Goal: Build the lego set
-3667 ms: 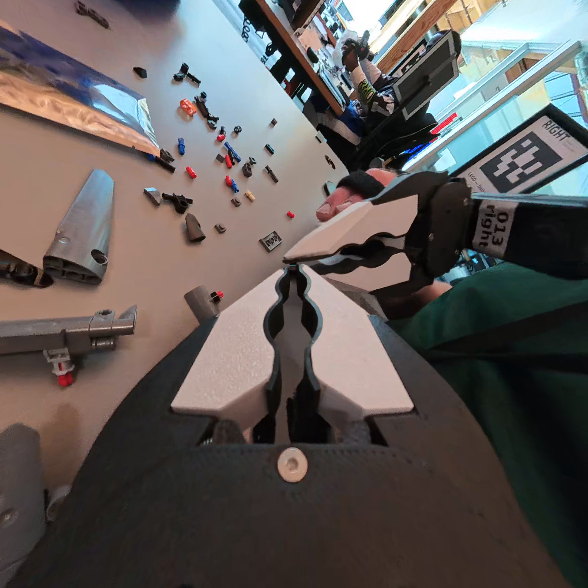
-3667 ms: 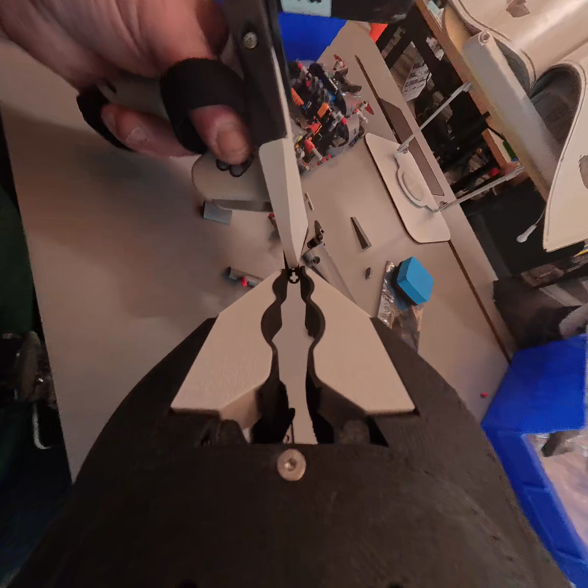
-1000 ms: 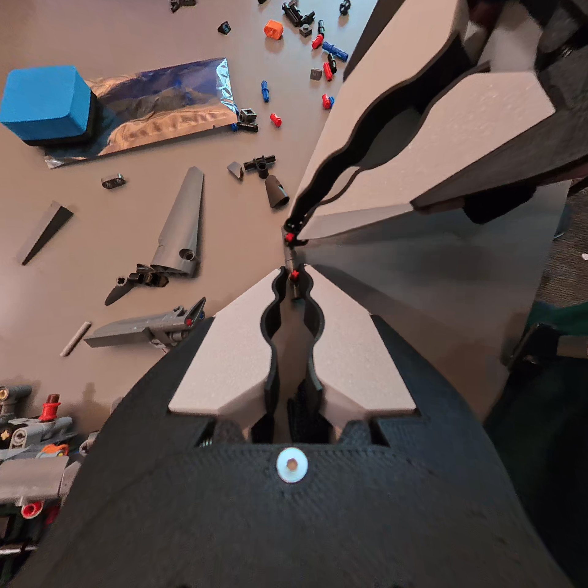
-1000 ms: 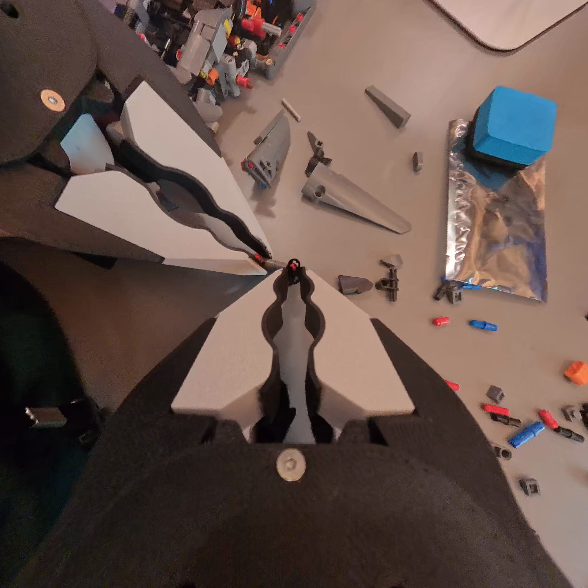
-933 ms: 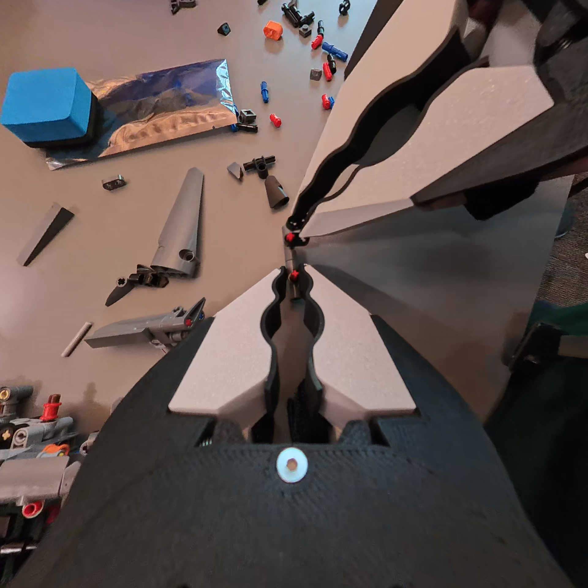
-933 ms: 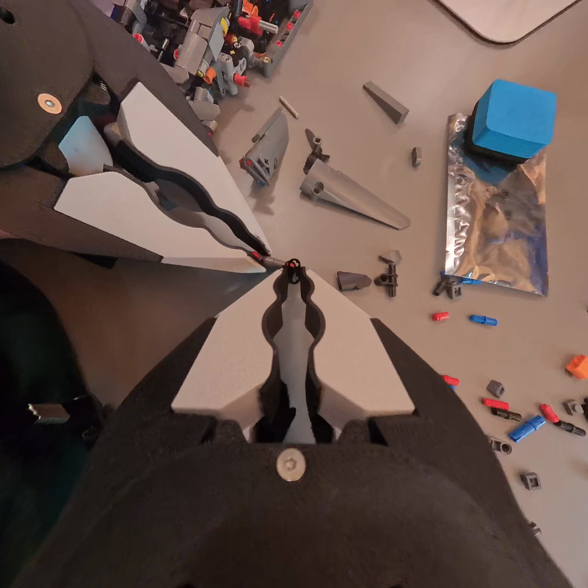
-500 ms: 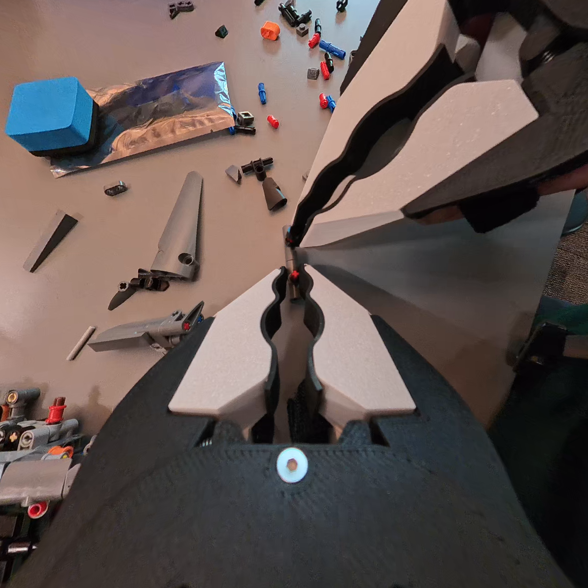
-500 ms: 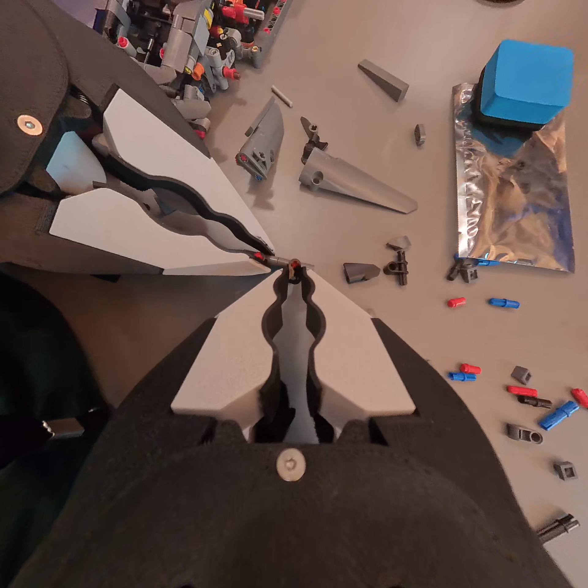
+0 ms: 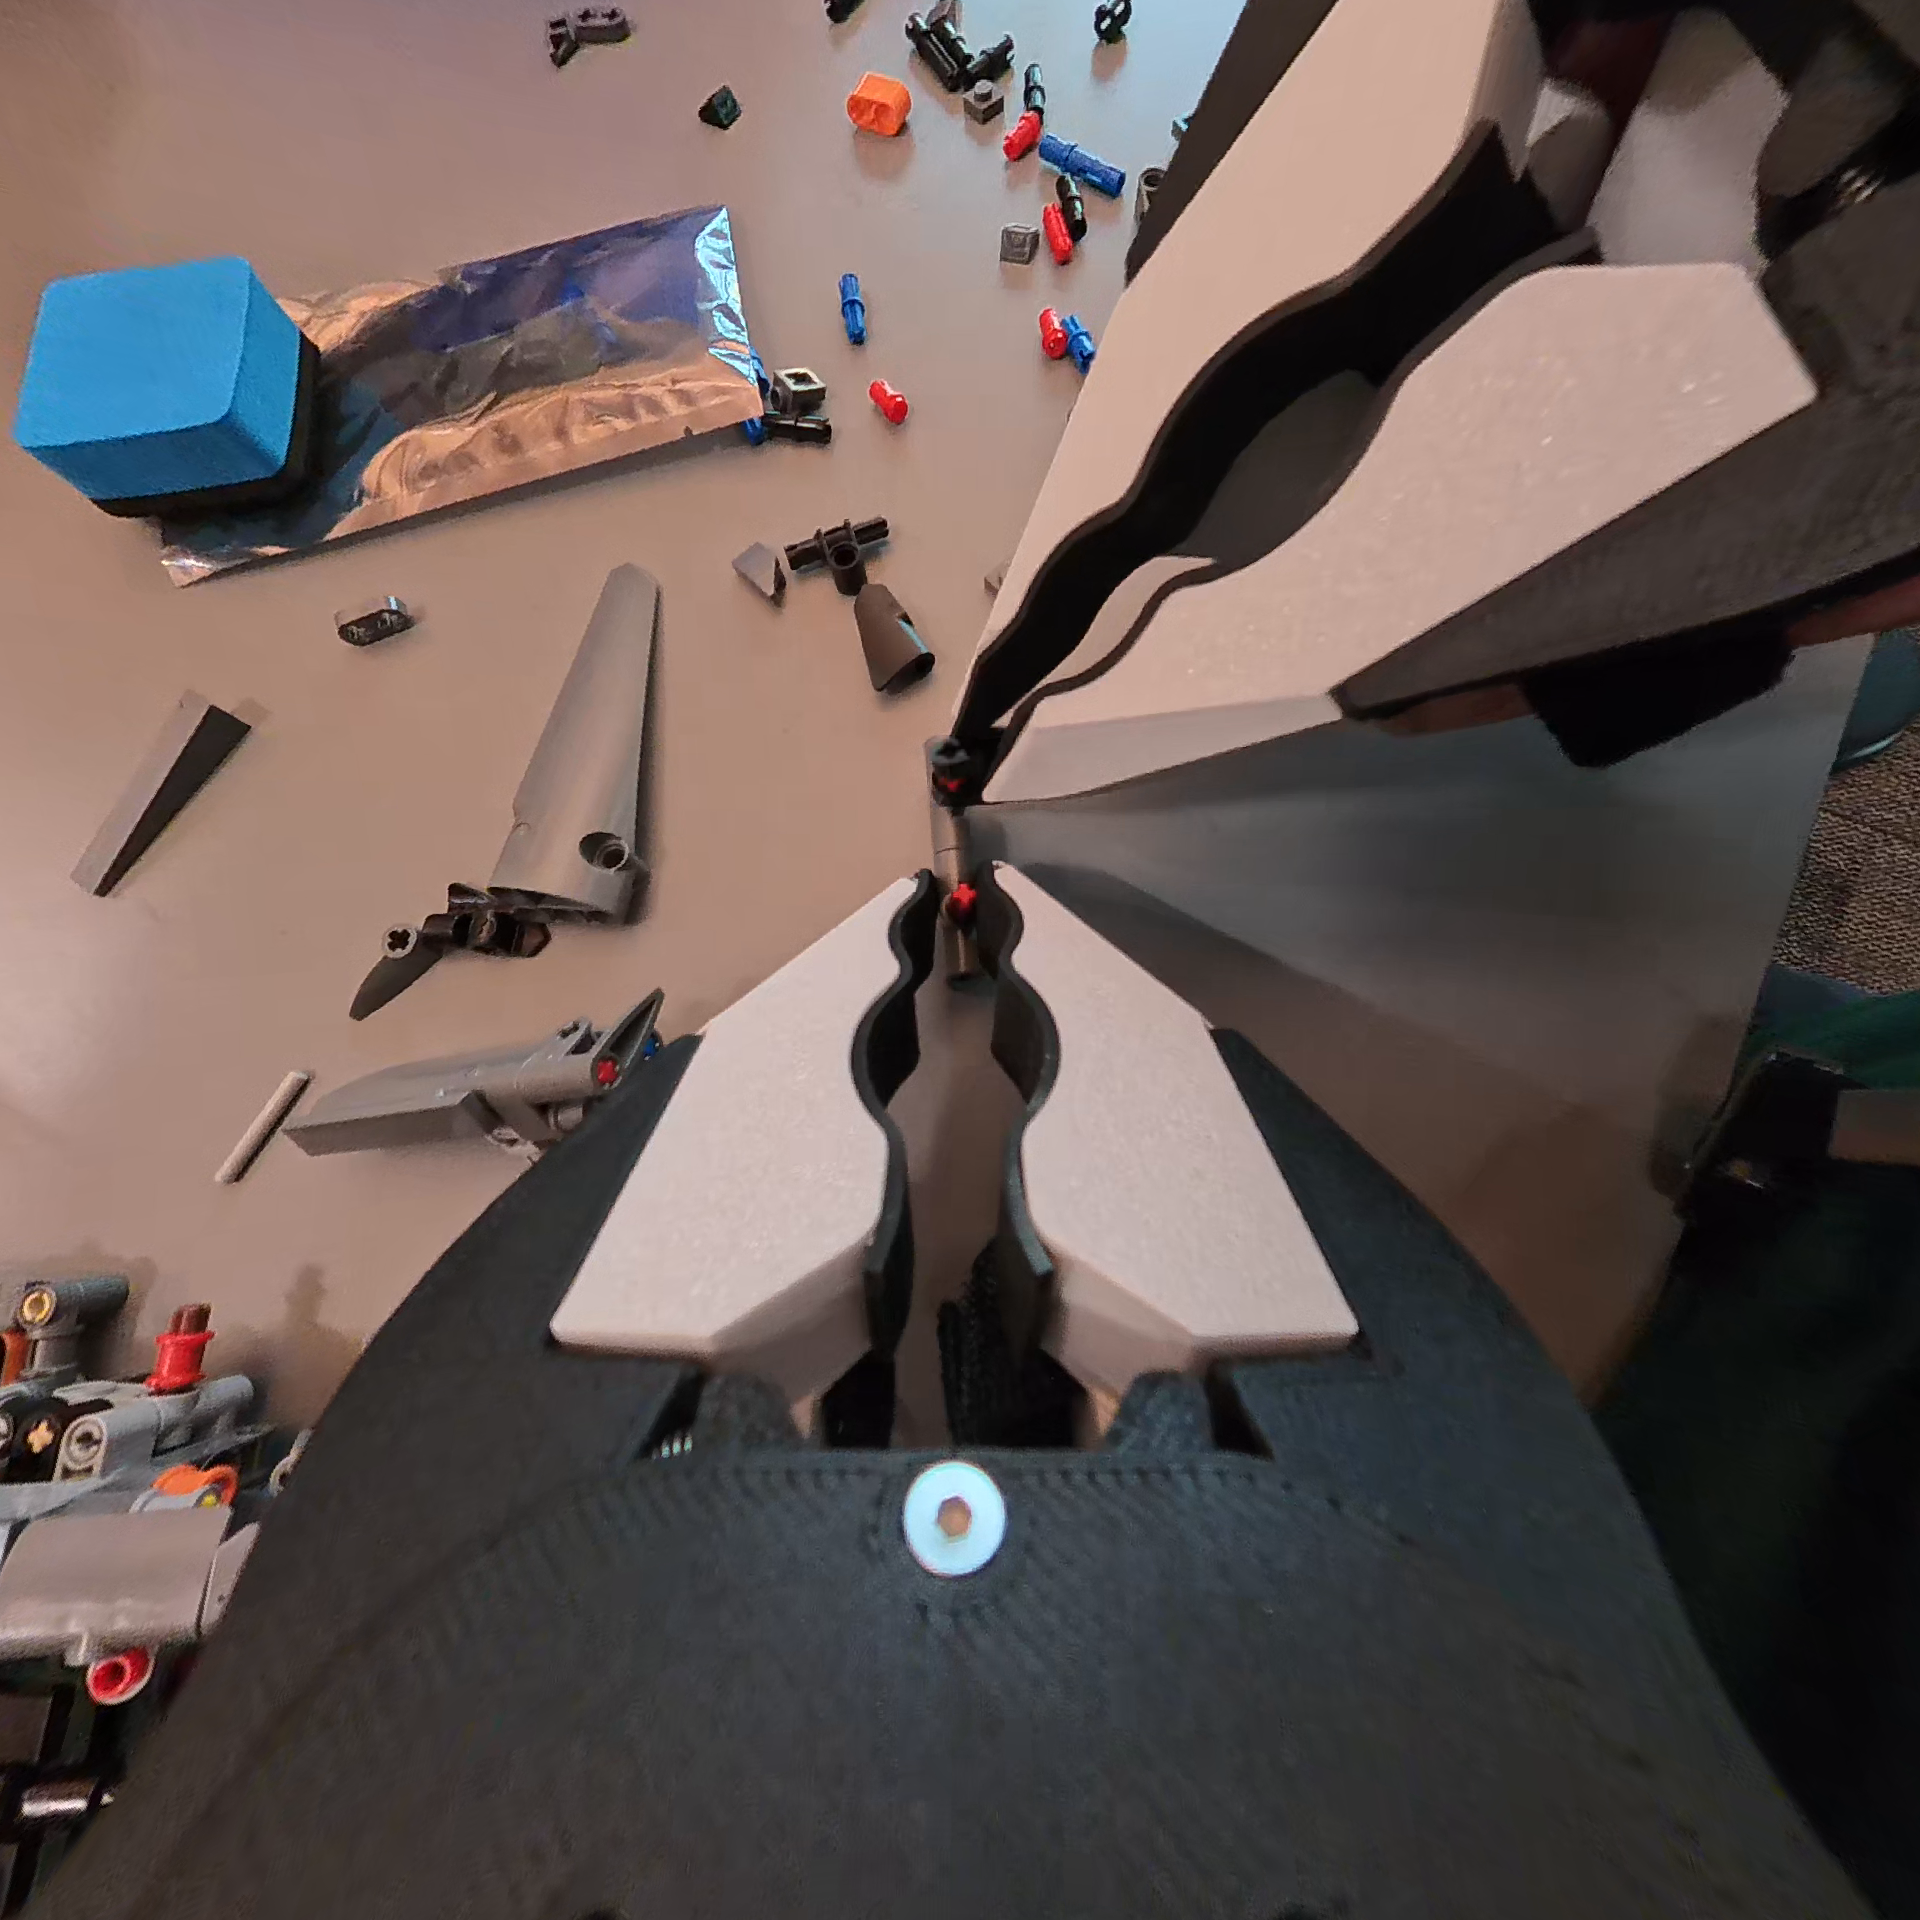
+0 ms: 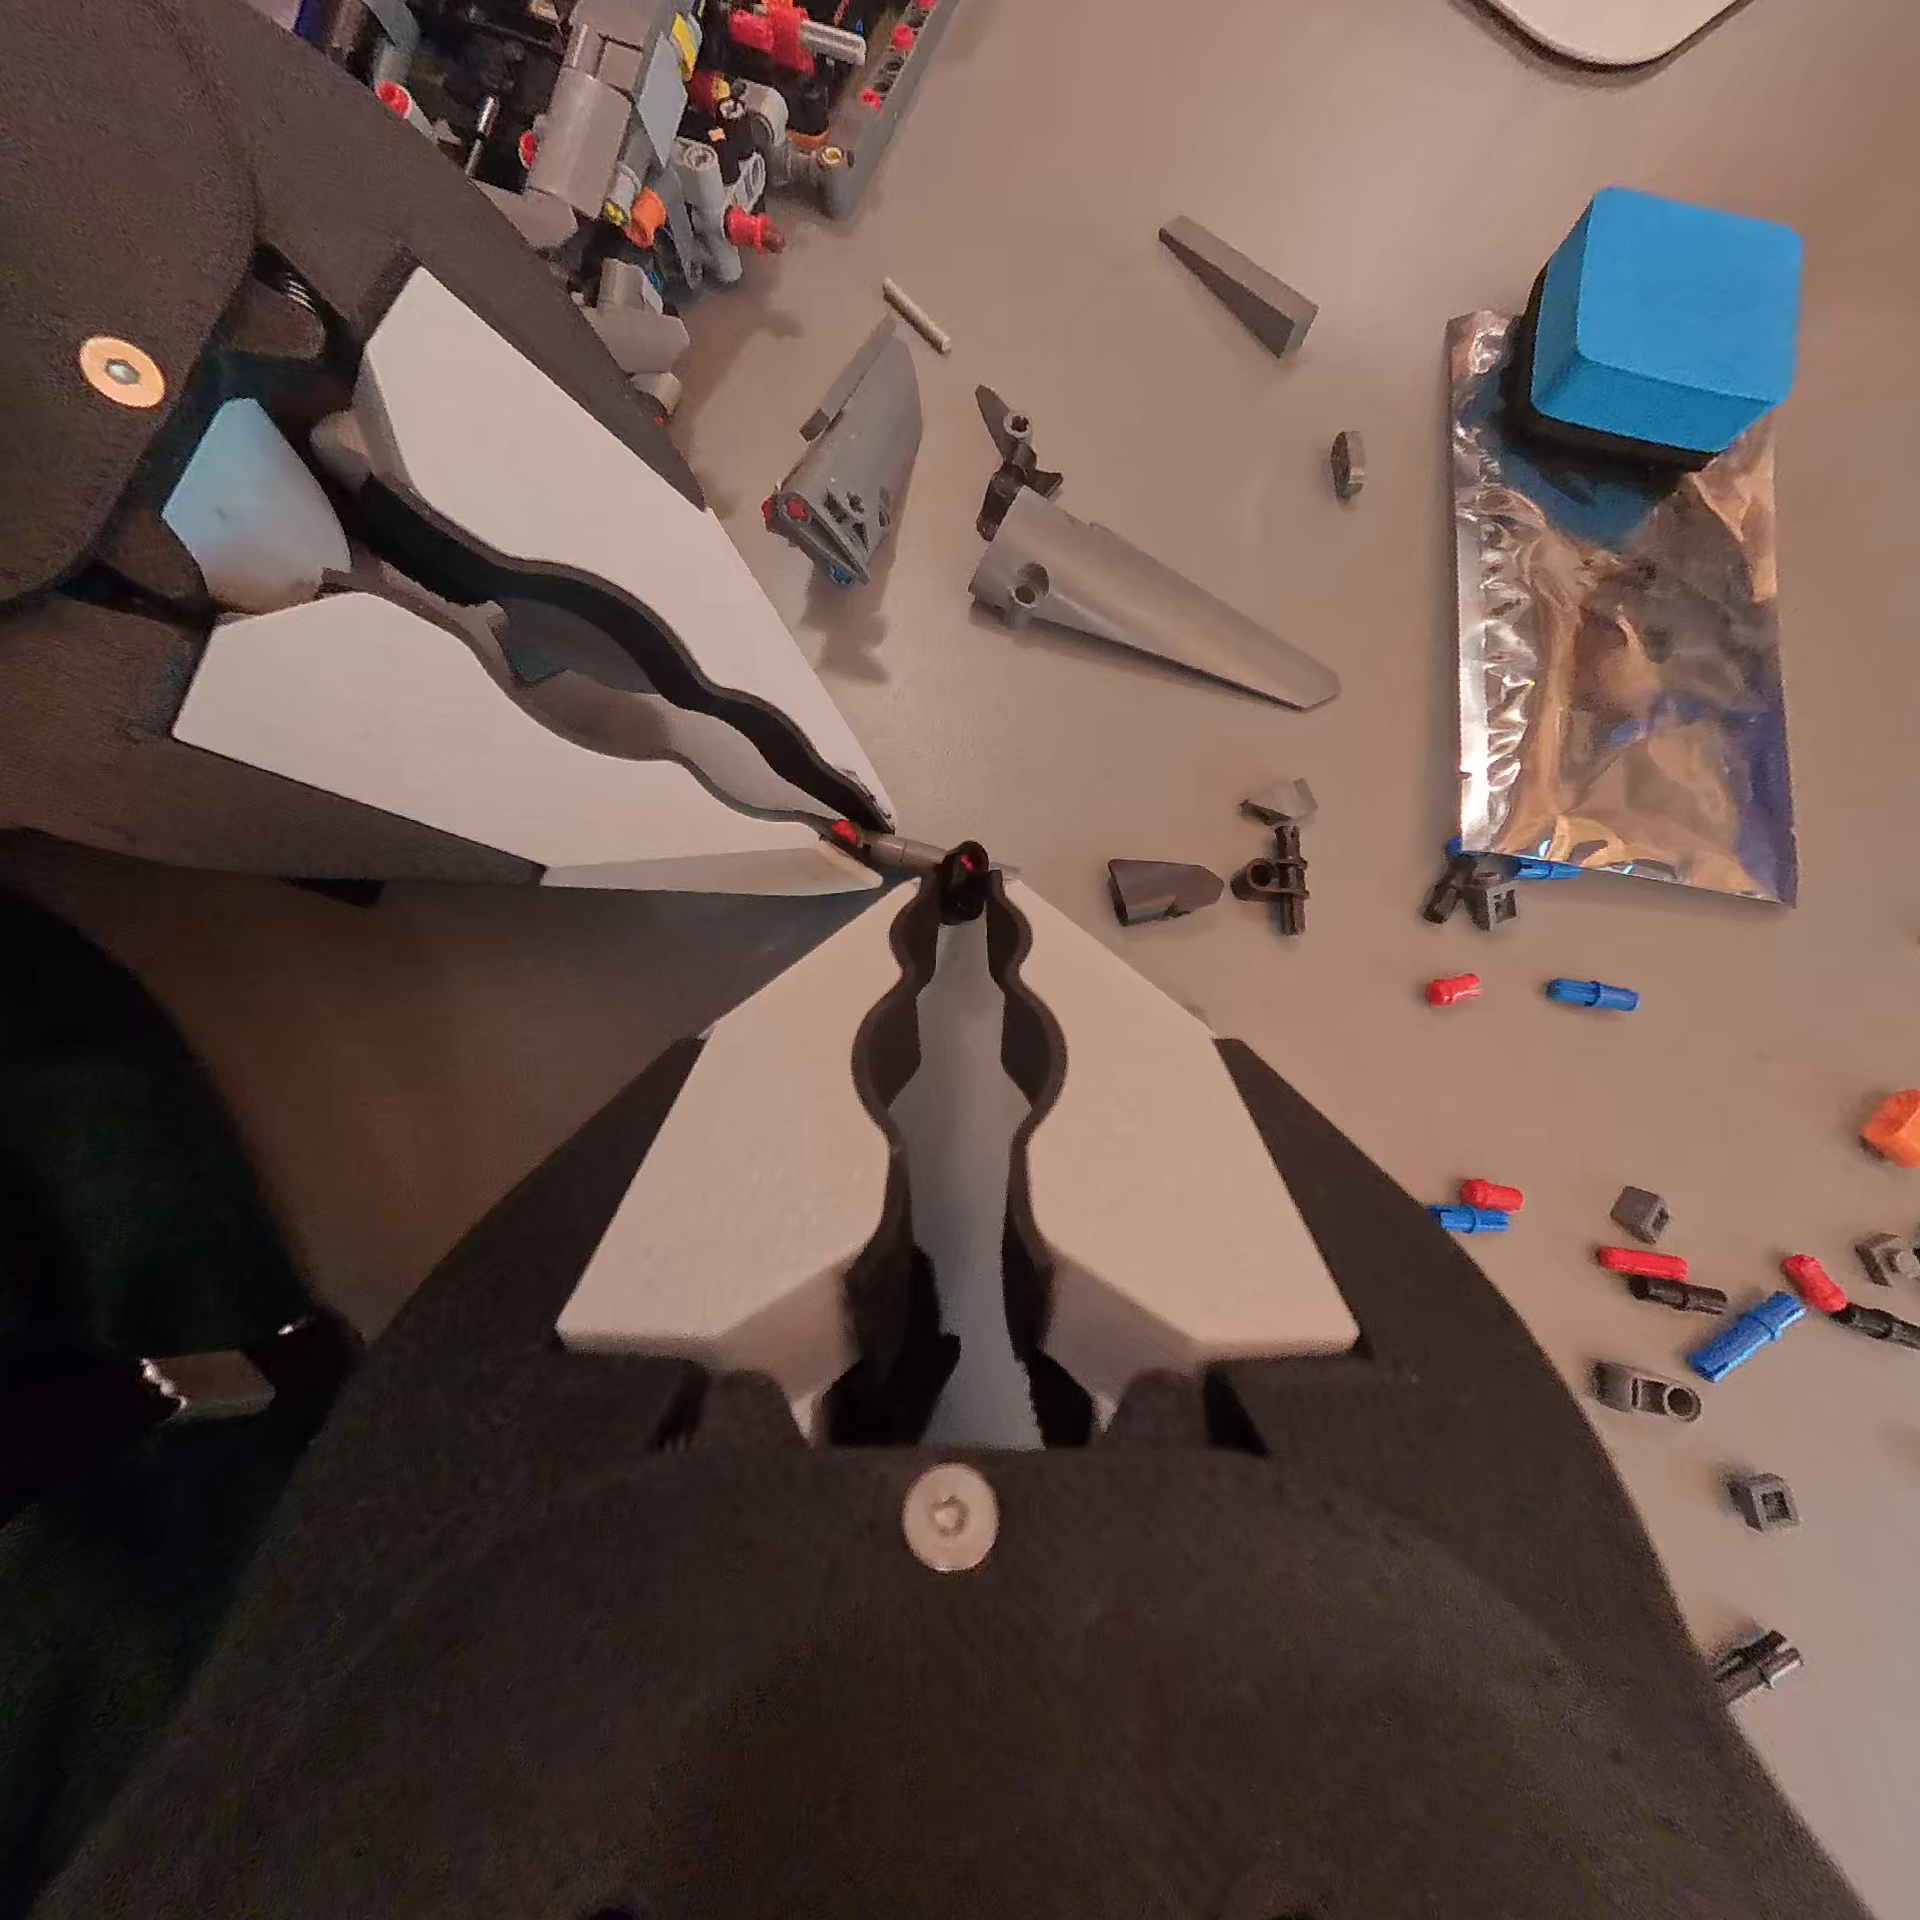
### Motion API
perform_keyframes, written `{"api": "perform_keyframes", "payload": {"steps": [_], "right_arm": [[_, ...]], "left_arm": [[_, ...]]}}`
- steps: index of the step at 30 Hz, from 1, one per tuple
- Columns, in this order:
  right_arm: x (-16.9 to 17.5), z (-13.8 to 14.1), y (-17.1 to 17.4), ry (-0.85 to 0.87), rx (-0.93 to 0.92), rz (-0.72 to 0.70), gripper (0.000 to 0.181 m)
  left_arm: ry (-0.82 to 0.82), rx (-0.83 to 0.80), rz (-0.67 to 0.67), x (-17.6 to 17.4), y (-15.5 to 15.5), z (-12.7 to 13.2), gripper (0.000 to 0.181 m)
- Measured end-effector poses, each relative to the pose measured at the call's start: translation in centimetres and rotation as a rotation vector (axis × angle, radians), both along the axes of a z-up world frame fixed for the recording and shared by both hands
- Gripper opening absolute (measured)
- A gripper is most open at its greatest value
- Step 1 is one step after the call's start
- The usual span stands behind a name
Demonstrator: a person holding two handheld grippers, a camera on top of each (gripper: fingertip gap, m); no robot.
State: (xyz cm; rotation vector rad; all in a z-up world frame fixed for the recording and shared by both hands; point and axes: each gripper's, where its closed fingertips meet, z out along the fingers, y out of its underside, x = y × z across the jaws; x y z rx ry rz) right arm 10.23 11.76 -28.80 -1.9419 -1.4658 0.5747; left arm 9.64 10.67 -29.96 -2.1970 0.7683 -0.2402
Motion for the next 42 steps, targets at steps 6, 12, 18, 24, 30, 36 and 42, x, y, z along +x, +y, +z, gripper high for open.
{"api": "perform_keyframes", "payload": {"steps": [6,12,18,24,30,36,42], "right_arm": [[0.1,-0.1,-0.1,-0.016,0.023,-0.001,0.010],[0.2,0.1,-0.1,-0.005,0.033,-0.004,0.008],[0.0,0.3,-0.3,-0.010,0.070,0.020,0.007],[0.2,0.0,-0.2,-0.014,0.074,0.018,0.006],[0.2,0.1,-0.3,-0.014,0.075,0.025,0.002],[0.5,0.3,-0.6,0.025,-0.016,0.012,0.002],[0.6,0.2,-1.1,0.061,-0.169,0.023,0.002]], "left_arm": [[-0.004,0.000,-0.002,0.1,0.0,0.0,0.005],[-0.006,0.000,-0.002,0.1,0.0,0.0,0.005],[-0.005,0.000,-0.002,0.1,0.0,0.0,0.005],[-0.007,0.000,-0.003,0.1,0.0,0.0,0.005],[-0.008,0.000,-0.003,0.1,0.1,0.0,0.005],[-0.009,0.001,-0.005,0.2,0.1,0.0,0.005],[-0.008,0.000,-0.012,0.3,0.0,0.0,0.005]]}}
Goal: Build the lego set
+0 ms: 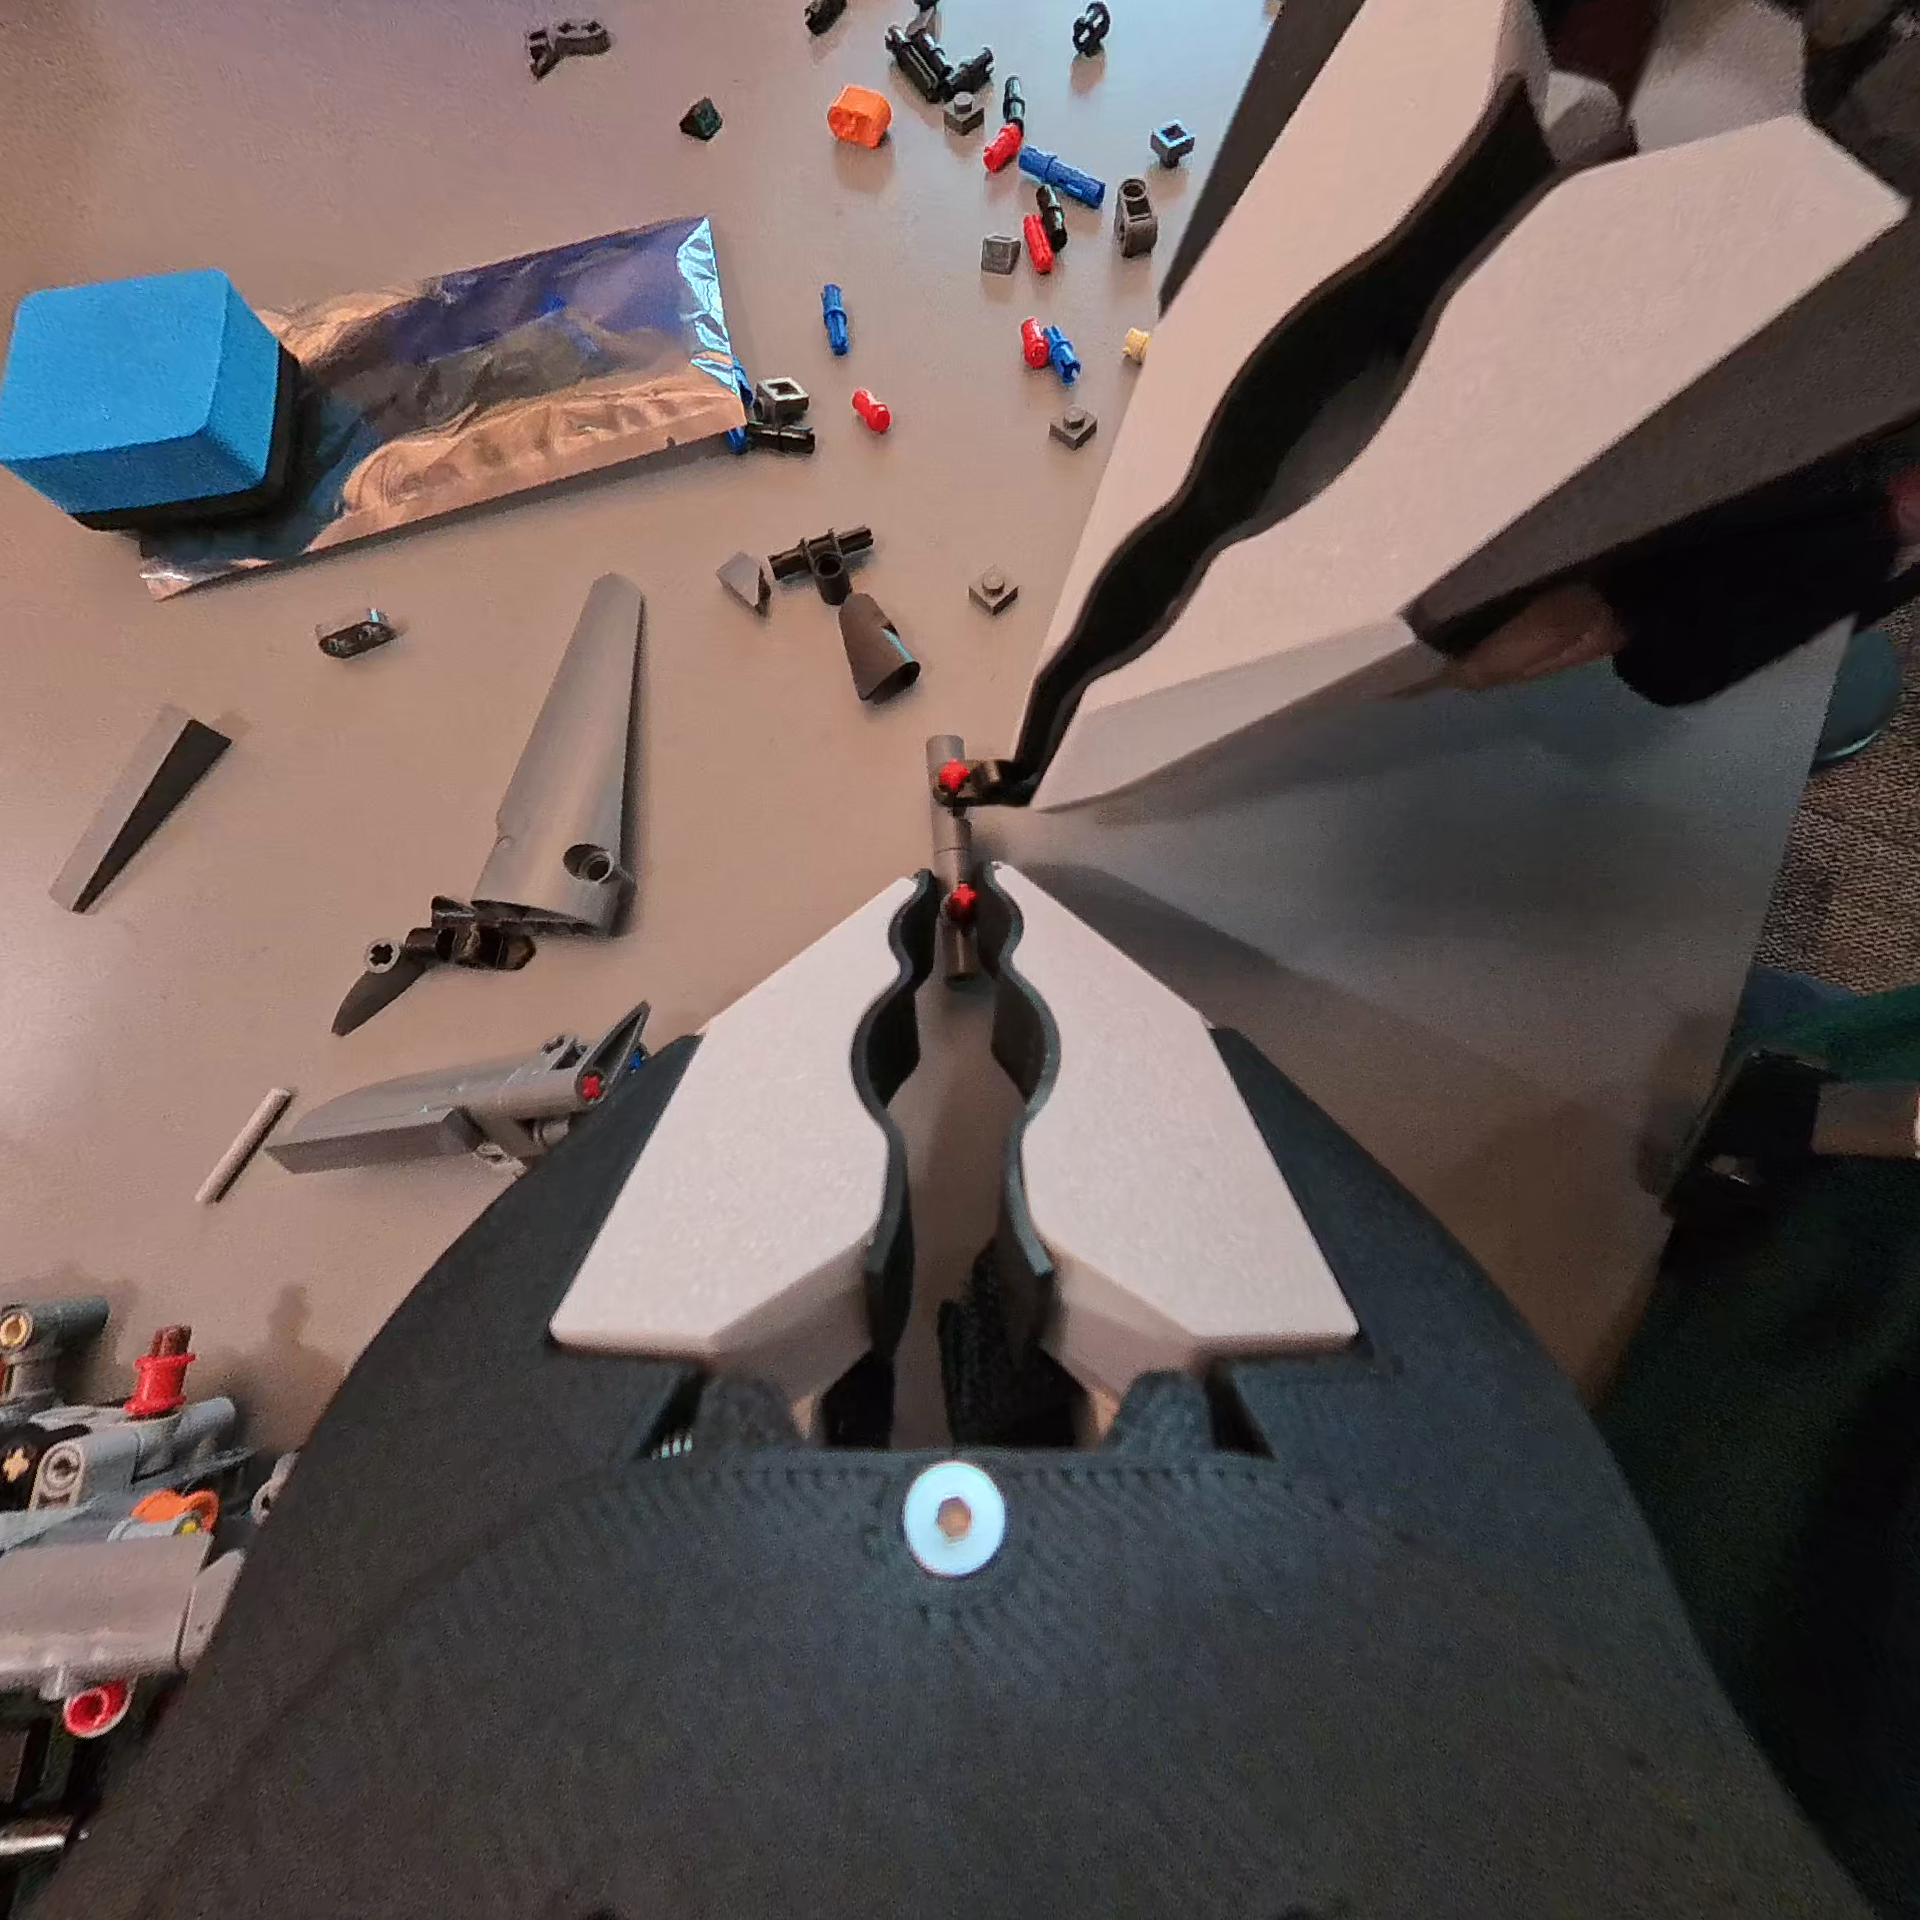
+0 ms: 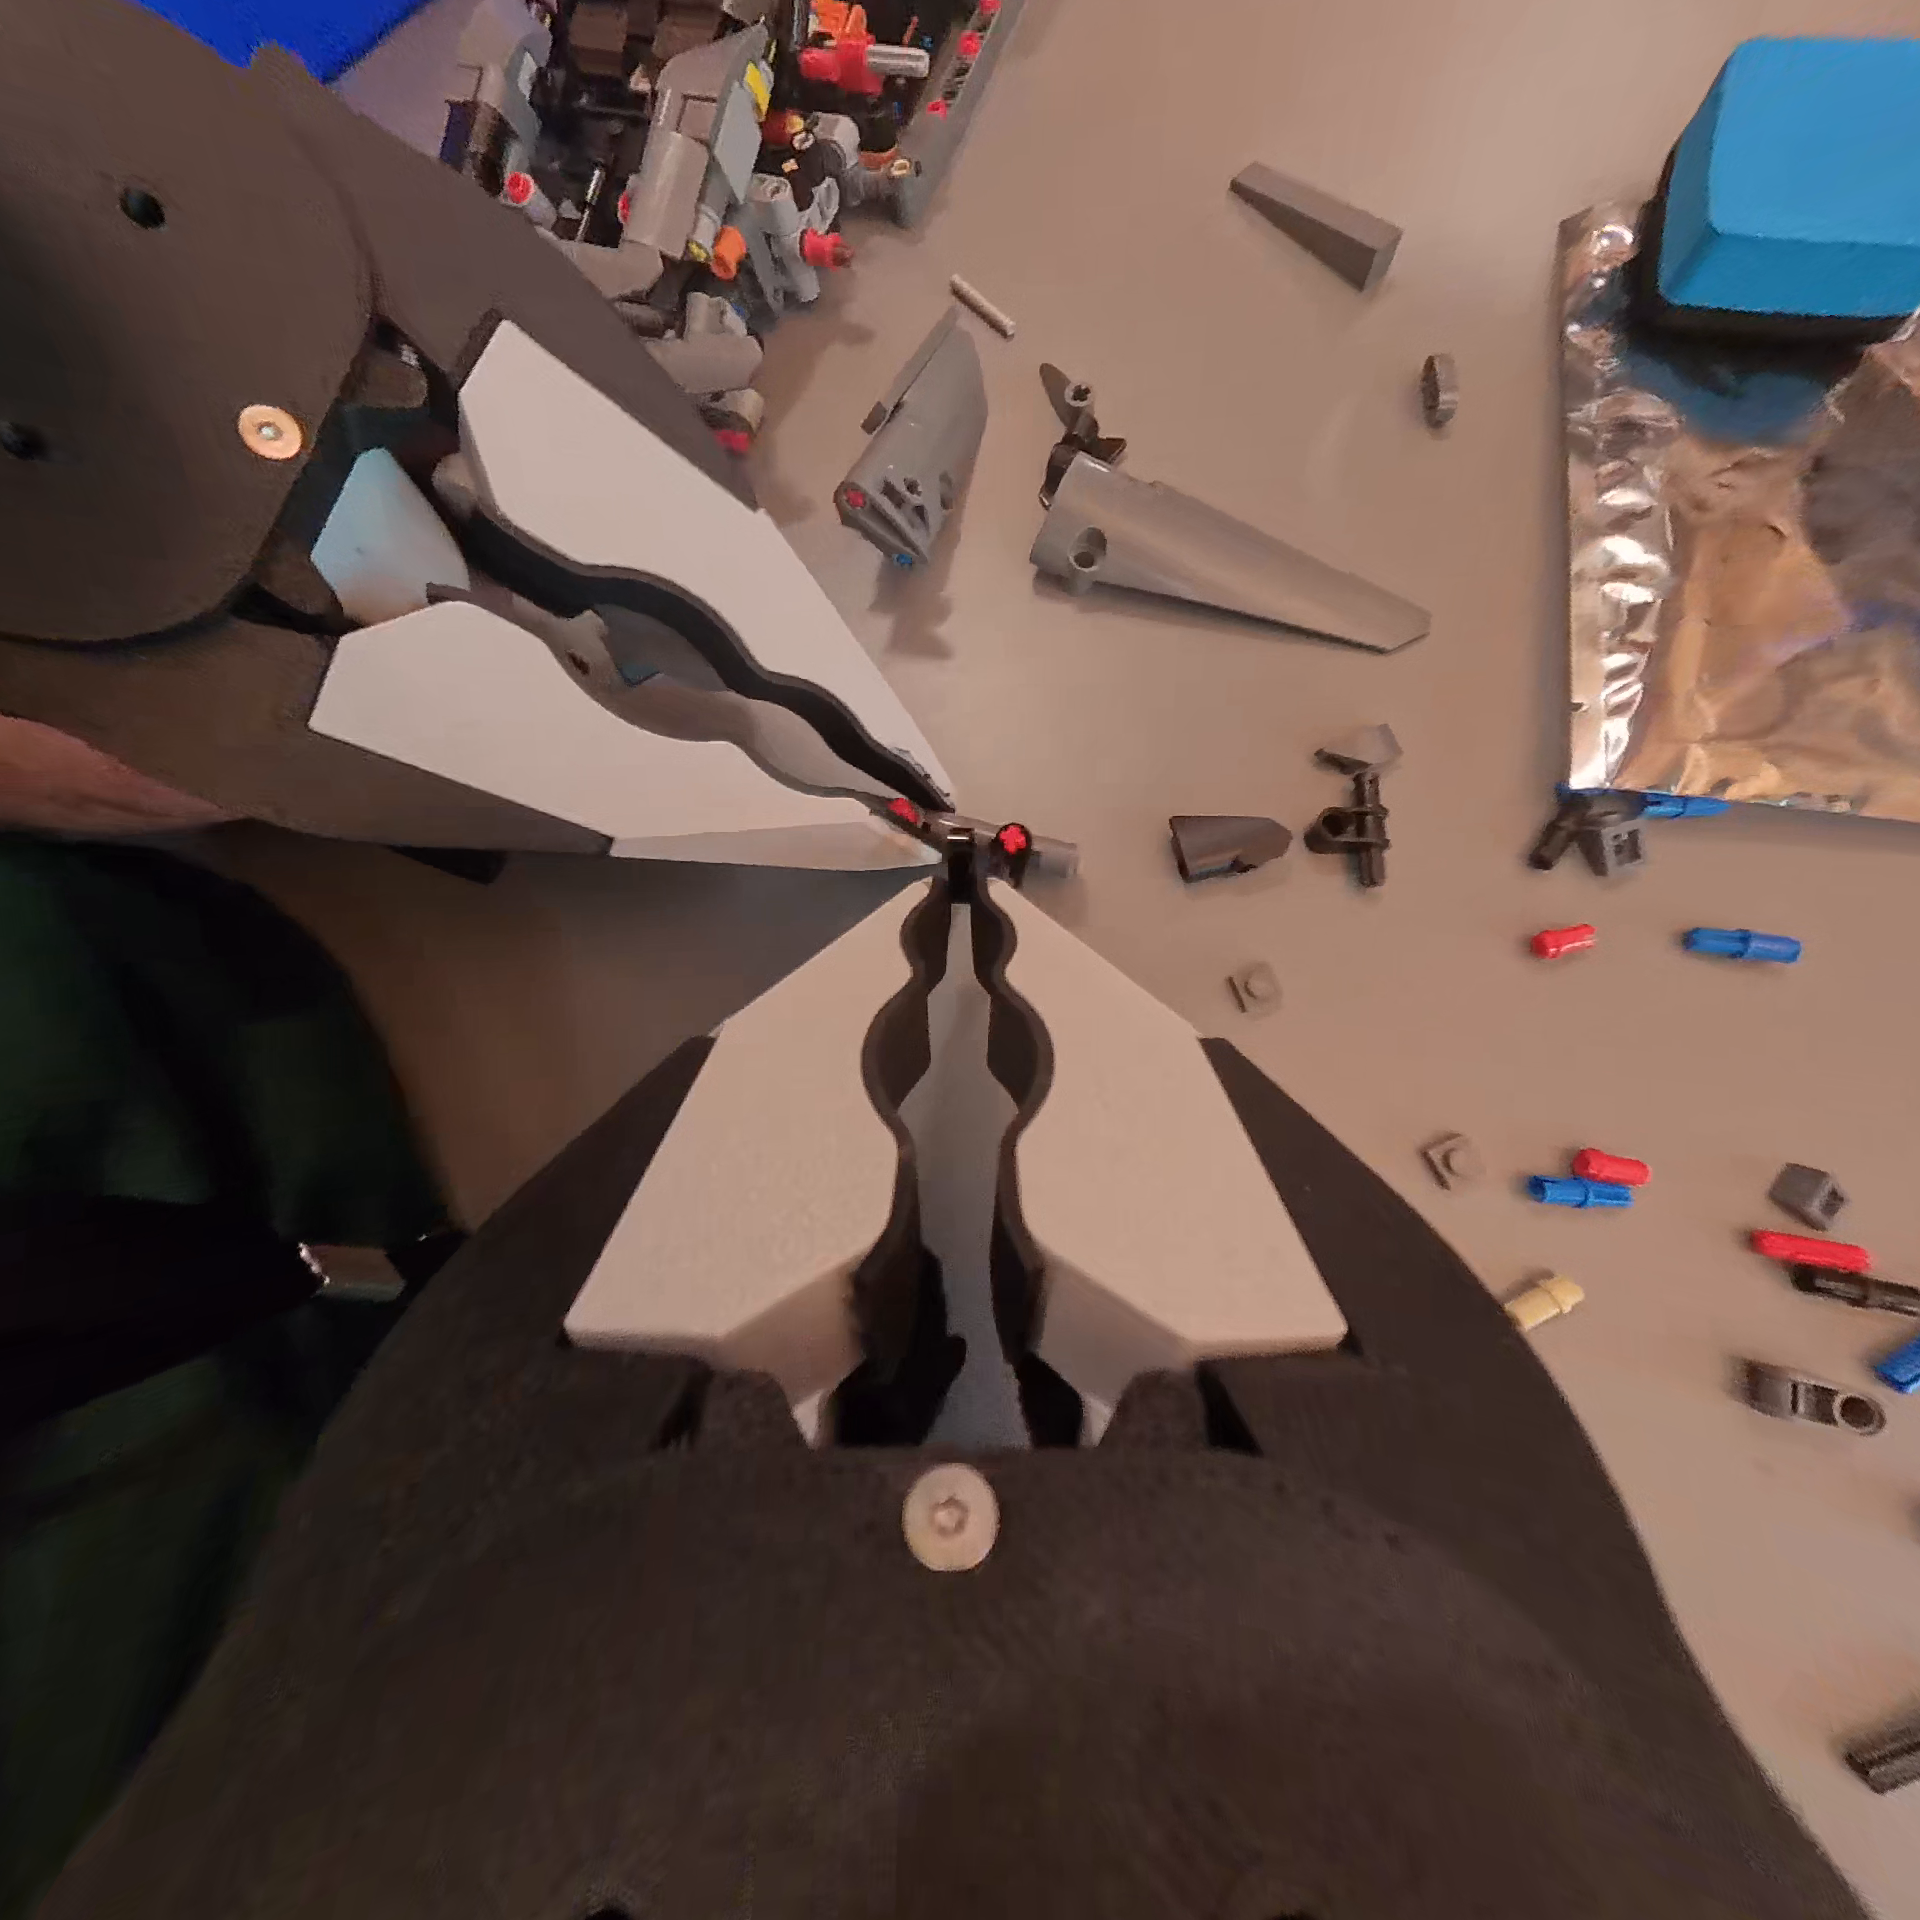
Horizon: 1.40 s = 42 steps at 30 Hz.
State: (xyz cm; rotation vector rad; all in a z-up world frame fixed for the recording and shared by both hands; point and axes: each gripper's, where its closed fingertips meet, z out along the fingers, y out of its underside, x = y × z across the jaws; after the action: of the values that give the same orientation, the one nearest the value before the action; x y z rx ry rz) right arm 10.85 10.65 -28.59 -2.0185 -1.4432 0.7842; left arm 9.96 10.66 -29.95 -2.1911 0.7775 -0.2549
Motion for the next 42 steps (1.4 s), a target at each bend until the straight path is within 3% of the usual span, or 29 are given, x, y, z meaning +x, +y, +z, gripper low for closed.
{"api": "perform_keyframes", "payload": {"steps": [4,17,24,30,40,42], "right_arm": [[-0.1,-0.2,0.3,0.016,-0.061,0.000,0.002],[0.1,-0.2,1.1,-0.009,-0.020,-0.014,0.010],[0.1,0.0,0.0,-0.062,0.248,0.165,0.015],[0.8,-0.3,-1.3,-0.066,0.189,0.221,0.019],[0.4,-2.1,-2.0,-0.121,0.097,0.057,0.020],[0.2,-2.2,-2.2,-0.120,0.109,0.051,0.011]], "left_arm": [[0.002,0.001,-0.003,0.1,0.0,0.0,0.005],[-0.001,-0.004,-0.008,0.3,0.0,0.0,0.005],[-0.001,-0.005,-0.009,0.2,0.1,0.0,0.004],[0.018,0.002,0.019,-0.8,0.2,0.0,0.004],[0.035,0.014,0.044,-1.6,0.1,0.0,0.005],[0.031,0.014,0.044,-1.6,0.1,0.0,0.005]]}}
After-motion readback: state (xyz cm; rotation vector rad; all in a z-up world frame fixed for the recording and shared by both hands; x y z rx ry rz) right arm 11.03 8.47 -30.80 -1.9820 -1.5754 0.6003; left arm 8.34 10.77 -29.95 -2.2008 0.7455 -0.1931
